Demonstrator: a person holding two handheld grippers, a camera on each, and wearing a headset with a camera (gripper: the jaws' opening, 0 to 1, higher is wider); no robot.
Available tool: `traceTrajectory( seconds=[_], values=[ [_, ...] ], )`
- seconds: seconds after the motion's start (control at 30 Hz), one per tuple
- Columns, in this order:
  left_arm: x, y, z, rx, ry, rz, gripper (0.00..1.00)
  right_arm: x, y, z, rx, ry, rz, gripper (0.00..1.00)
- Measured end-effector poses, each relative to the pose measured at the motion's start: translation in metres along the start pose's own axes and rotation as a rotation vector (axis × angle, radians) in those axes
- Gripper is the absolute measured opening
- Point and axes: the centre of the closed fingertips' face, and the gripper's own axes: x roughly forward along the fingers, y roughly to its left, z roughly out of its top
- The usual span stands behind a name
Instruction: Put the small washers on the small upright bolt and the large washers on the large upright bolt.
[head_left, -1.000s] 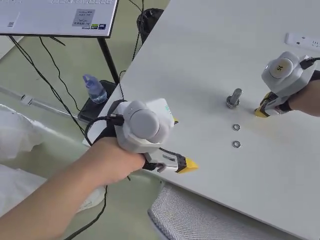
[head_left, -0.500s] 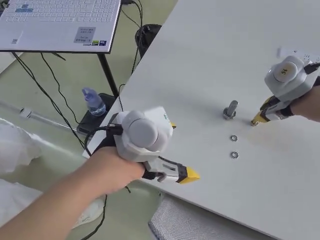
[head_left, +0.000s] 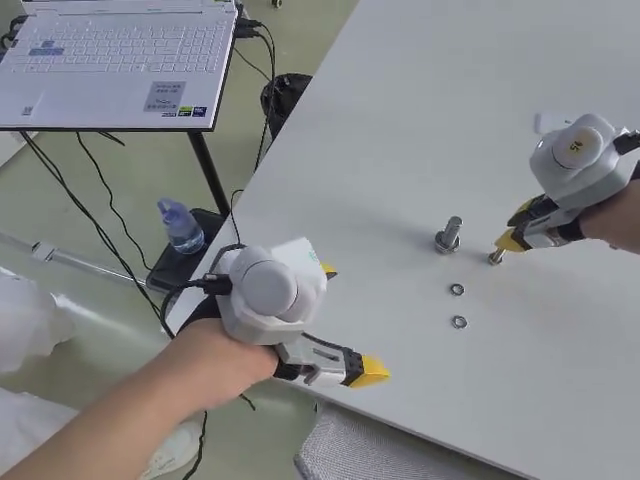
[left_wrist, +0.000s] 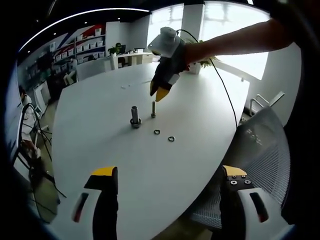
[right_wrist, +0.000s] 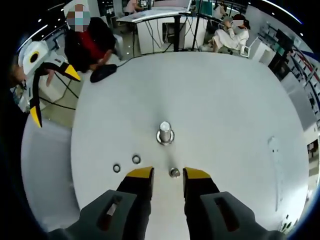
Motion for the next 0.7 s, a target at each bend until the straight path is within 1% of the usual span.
traceTrajectory(
  seconds=[0.13,0.17,0.33,0.47,0.53,0.6,0.67,0.7],
  values=[
    [0.000,-0.003,0.000,0.006,0.009,-0.004,0.84,-0.006,0.007,-0.002,0.002,-0.005,0.005,0.28],
    [0.000,-0.003,0.001,0.007,0.009,-0.005,0.84,-0.003,0.003,-0.004,-0.003,-0.006,0.003,0.28],
    [-0.001,-0.005,0.003,0.007,-0.001,-0.005,0.87,-0.009,0.012,-0.004,-0.003,-0.013,0.005,0.29],
    [-0.001,-0.008,0.000,0.017,0.011,-0.008,0.87,-0.011,0.021,-0.006,-0.001,-0.015,0.008,0.29],
    [-0.001,-0.009,-0.002,0.035,0.018,-0.005,0.87,-0.010,0.024,-0.007,0.001,-0.014,0.009,0.29],
    [-0.002,-0.010,-0.003,0.027,0.020,-0.008,0.86,-0.010,0.027,-0.008,0.000,-0.011,0.010,0.29],
    [-0.004,-0.009,-0.003,0.024,0.013,0.002,0.86,-0.007,0.025,-0.009,0.002,-0.009,0.013,0.29],
    [-0.005,-0.009,-0.004,0.024,0.016,0.002,0.86,-0.006,0.028,-0.009,0.002,-0.008,0.016,0.29]
  ],
)
